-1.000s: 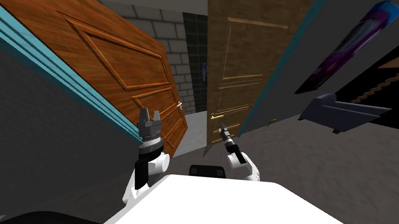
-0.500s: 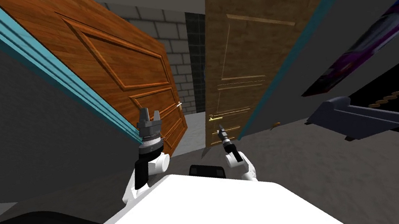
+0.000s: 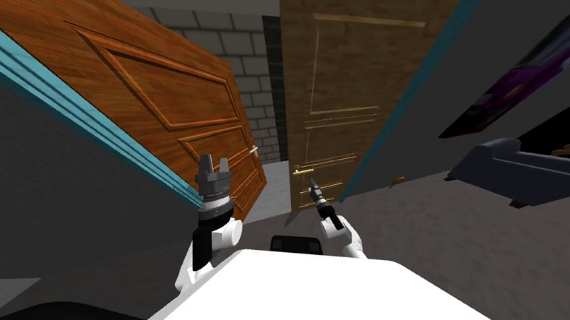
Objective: Push the door open
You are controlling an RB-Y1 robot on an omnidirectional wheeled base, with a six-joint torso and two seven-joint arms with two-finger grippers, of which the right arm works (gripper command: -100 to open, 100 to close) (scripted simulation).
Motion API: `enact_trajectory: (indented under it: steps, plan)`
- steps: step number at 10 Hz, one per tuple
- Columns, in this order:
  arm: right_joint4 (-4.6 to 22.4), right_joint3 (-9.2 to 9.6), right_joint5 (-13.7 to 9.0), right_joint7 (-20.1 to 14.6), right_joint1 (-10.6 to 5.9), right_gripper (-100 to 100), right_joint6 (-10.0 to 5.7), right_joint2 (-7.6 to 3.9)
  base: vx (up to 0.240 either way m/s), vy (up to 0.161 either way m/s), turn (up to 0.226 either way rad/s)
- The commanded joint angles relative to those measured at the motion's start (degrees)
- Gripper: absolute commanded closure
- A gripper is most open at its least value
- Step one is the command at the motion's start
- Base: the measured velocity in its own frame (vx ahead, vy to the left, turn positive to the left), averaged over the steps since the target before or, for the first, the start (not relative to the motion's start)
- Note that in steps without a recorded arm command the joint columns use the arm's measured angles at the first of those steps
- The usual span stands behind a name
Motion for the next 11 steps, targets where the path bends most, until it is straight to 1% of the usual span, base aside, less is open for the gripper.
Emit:
enact_trajectory:
  steps: [1,3,5,7,8,9,11]
  plan:
    - [0.5,-0.26,-0.1,0.1,-0.39,-100,-0.08,0.13,0.106,0.006,0.021]
    - [1.4,-0.68,-0.1,0.2,-1.05,-100,-0.23,0.38,0.218,0.034,0.028]
    - [2.3,-1.16,-0.2,0.3,-1.78,-100,-0.38,0.71,0.202,0.085,0.029]
    - [3.1,-1.54,-0.3,0.5,-2.37,-100,-0.51,1.04,0.184,0.049,0.022]
    - [2.8,-1.41,-0.3,0.4,-2.18,-100,-0.43,0.91,0.086,0.021,0.004]
    - [2.8,-1.41,-0.3,0.4,-2.18,100,-0.43,0.91,-0.012,-0.002,-0.005]
    - [2.8,-1.41,-0.3,0.4,-2.18,100,-0.43,0.91,-0.02,-0.008,0.013]
